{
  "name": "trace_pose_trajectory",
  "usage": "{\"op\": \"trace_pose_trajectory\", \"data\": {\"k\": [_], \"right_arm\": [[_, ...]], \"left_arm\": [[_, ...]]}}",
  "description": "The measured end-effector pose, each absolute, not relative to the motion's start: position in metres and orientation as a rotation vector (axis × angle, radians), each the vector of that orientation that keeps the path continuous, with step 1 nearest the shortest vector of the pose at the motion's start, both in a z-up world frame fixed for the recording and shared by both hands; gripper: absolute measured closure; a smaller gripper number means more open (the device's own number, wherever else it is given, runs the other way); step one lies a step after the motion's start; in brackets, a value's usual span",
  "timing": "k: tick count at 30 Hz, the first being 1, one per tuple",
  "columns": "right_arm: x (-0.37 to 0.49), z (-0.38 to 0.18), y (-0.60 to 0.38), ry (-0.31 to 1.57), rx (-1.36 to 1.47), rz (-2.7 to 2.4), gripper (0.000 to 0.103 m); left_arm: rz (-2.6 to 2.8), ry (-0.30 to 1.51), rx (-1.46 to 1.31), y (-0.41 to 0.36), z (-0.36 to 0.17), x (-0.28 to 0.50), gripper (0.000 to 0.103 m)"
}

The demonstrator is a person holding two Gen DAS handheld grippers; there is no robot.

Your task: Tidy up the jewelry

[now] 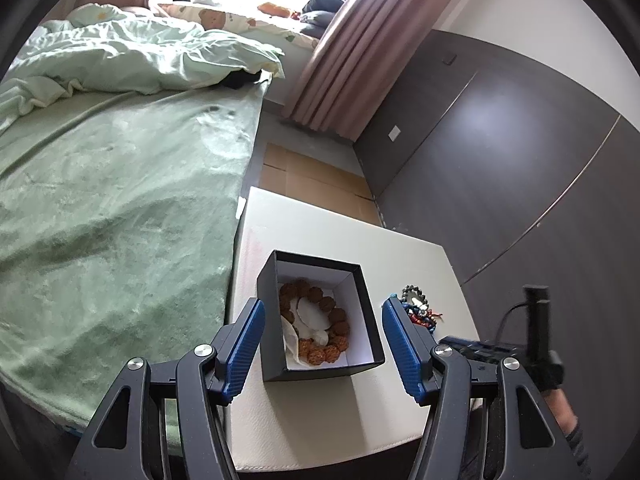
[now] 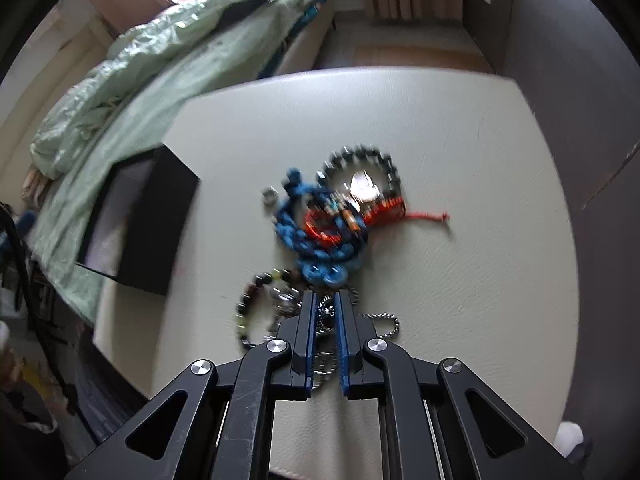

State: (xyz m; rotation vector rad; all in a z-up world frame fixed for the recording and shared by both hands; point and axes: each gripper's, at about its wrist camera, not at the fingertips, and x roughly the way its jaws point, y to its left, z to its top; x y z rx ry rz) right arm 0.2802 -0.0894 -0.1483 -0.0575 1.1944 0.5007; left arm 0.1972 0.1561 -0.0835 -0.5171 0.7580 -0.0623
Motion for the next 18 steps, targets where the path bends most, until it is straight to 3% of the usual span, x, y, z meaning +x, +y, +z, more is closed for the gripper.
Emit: {"op": "trace_pose_trajectory", "data": {"k": [18], "right_arm": [[0.238, 0.046, -0.062, 0.814, -0.092, 0.604, 0.093]], "left_arm": [[-0.057, 0.723, -0.555, 0.168, -0.078, 0.179, 0.041]]}}
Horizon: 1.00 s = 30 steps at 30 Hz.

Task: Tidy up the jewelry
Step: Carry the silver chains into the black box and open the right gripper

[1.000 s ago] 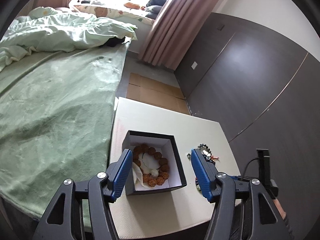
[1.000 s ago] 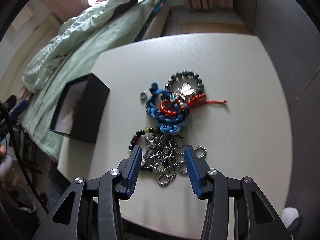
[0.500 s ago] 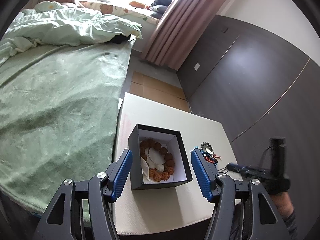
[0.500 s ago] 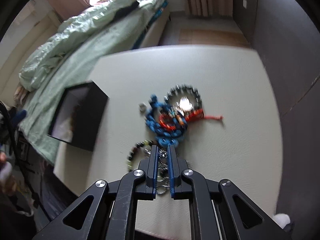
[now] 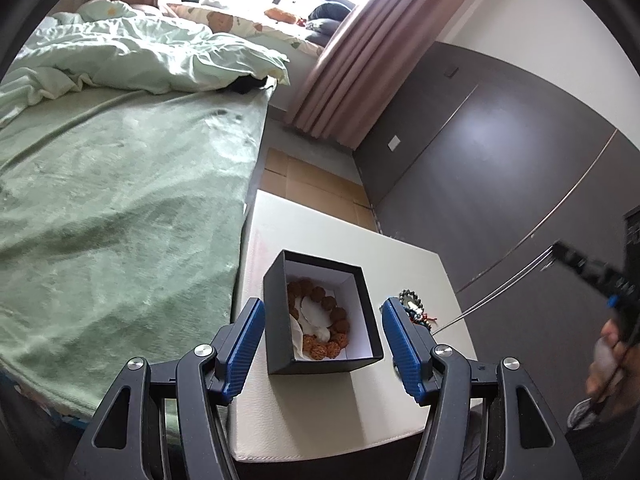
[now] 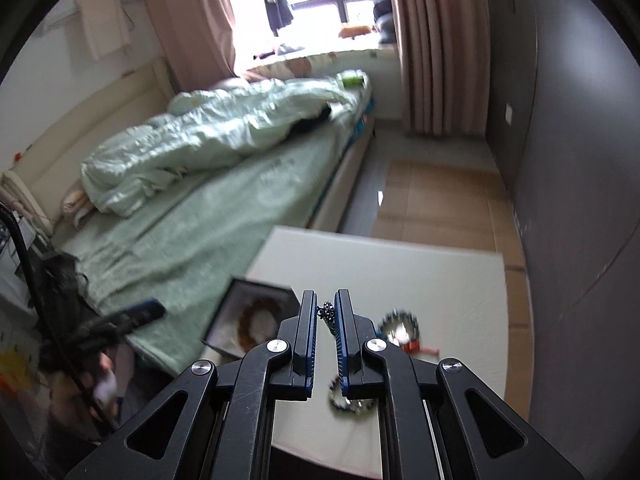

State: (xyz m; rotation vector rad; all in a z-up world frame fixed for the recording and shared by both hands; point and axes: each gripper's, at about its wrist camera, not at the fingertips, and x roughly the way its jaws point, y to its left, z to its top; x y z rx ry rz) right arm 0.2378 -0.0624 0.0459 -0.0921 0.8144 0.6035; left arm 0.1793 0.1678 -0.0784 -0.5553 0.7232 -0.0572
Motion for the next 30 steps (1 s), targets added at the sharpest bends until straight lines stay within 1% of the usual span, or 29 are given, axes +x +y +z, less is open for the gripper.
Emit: {"op": "trace_pose_trajectory", "data": {"k": [4, 11, 20, 25, 30], "right_arm": [[0.227, 0.086, -0.055, 0.732, -0.099, 0.613, 0.093], [0.214, 0.138, -0.029, 0.622, -0.119, 0.633, 0.093], [0.201, 0.178, 0.013, 0.542, -0.141, 0.664, 0.093], [0.202, 0.176, 0.035, 0.546, -0.151, 0.682, 0.093], [0.212, 0.146, 0.055, 0.619, -0.139, 0.712, 0.093]], "left_arm": [[-0.053, 0.711, -0.561, 0.172, -0.075, 0.174, 0.041], [-0.042, 0.688, -0.573, 0.182, -0.069, 0.161, 0.041], [-0.027, 0.666, -0.591, 0.196, -0.065, 0.148, 0.041], [-0.026, 0.666, -0.599, 0.200, -0.067, 0.144, 0.041], [-0.028, 0.672, -0.604, 0.202, -0.071, 0.143, 0.041]]}}
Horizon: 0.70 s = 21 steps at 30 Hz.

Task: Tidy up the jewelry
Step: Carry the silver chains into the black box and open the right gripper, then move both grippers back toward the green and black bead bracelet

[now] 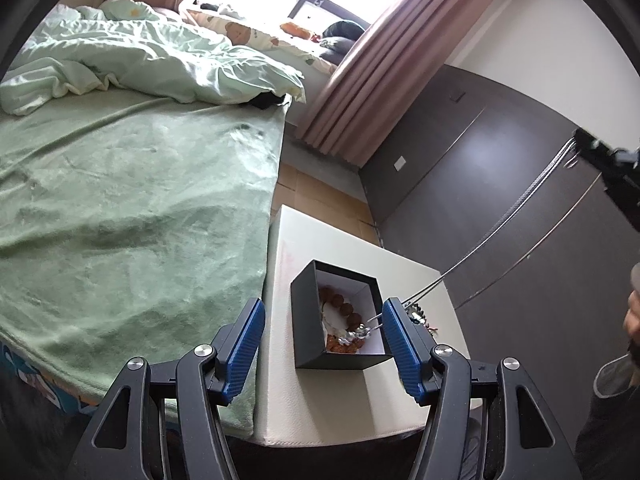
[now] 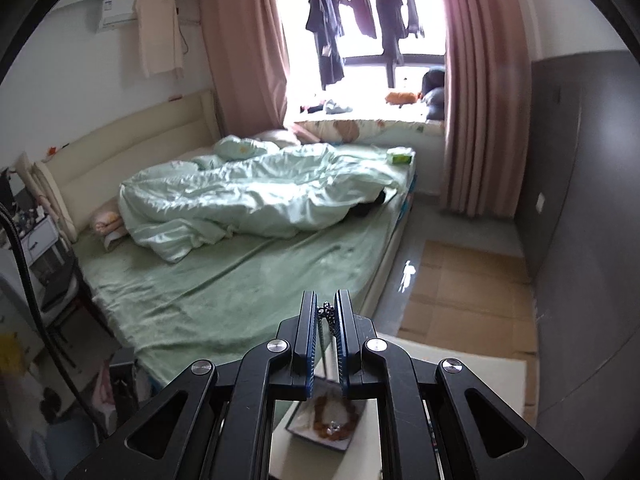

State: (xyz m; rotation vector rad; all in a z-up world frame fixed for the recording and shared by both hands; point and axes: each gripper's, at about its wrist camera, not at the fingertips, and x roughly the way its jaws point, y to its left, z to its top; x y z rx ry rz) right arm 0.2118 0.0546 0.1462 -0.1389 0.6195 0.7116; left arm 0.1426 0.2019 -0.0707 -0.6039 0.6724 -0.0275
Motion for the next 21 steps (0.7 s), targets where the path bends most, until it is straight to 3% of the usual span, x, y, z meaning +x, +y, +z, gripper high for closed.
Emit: {"op": "trace_pose_trajectory", "data": {"k": [3, 4, 5, 7, 21], "right_arm": [[0.219, 0.123, 0.066, 0.707, -0.164, 0.724, 0.092], [0.222, 0.115, 0.068, 0.742, -0.165, 0.726, 0.082], [0.224, 0.109, 0.067, 0.761, -0.167, 0.724, 0.061], [0.224, 0.101, 0.062, 0.761, -0.163, 0.720, 0.049], [0.231, 0.065, -0.014, 0.826, -0.094, 0.659, 0.048]], "left_arm": [[-0.028, 0.673, -0.602, 0.201, -0.070, 0.143, 0.041], [-0.028, 0.673, -0.601, 0.201, -0.070, 0.144, 0.041], [-0.030, 0.674, -0.599, 0.200, -0.070, 0.144, 0.041], [-0.034, 0.677, -0.594, 0.197, -0.071, 0.147, 0.041], [-0.114, 0.742, -0.525, 0.146, -0.077, 0.179, 0.041]]}}
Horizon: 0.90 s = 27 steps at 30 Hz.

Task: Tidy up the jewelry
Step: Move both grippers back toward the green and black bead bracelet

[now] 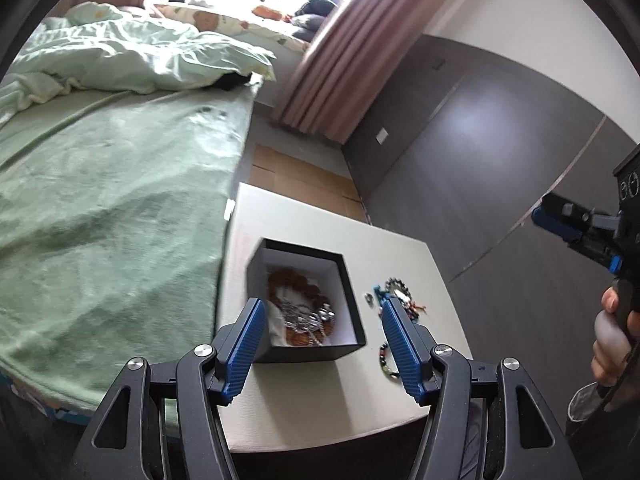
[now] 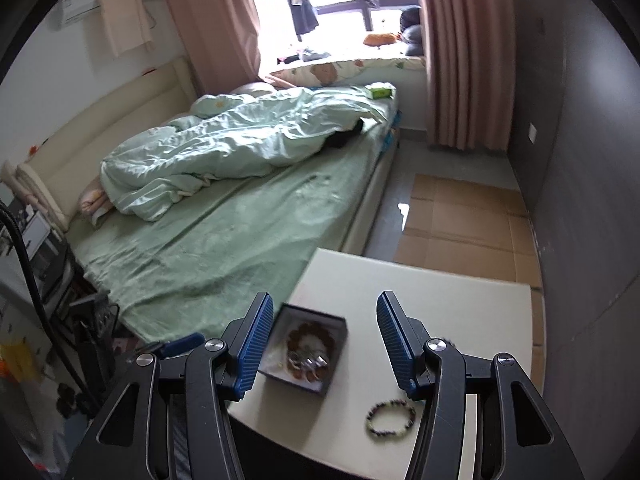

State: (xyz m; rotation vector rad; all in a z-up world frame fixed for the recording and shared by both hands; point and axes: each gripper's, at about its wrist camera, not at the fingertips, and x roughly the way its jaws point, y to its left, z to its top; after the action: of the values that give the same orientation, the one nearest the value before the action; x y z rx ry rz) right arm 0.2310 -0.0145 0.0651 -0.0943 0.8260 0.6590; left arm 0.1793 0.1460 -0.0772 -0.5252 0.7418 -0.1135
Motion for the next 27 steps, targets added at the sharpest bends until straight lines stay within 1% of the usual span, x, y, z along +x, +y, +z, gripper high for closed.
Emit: {"op": "trace_pose_trajectory", "data": {"k": [8, 22, 26, 27], "right_arm": [[0.236, 0.016, -0.081, 0.894, -0.008, 0.579, 0.048], [0.228, -0.069, -0.167, 0.985, 0.147, 0.479, 0.048], [0.225, -0.087, -0.187, 0.998, 0.187, 0.460, 0.048], [0.224, -0.089, -0.190, 1.000, 0.193, 0.456, 0.048]], "left_arm": [[-0.191, 0.804, -0.448, 0.092, -0.089, 0.201, 0.041], [-0.307, 0.897, -0.245, -0.005, -0.108, 0.235, 0.041], [-0.317, 0.945, -0.177, -0.023, -0.117, 0.250, 0.045], [-0.317, 0.959, -0.160, -0.026, -0.121, 0.253, 0.048]]}}
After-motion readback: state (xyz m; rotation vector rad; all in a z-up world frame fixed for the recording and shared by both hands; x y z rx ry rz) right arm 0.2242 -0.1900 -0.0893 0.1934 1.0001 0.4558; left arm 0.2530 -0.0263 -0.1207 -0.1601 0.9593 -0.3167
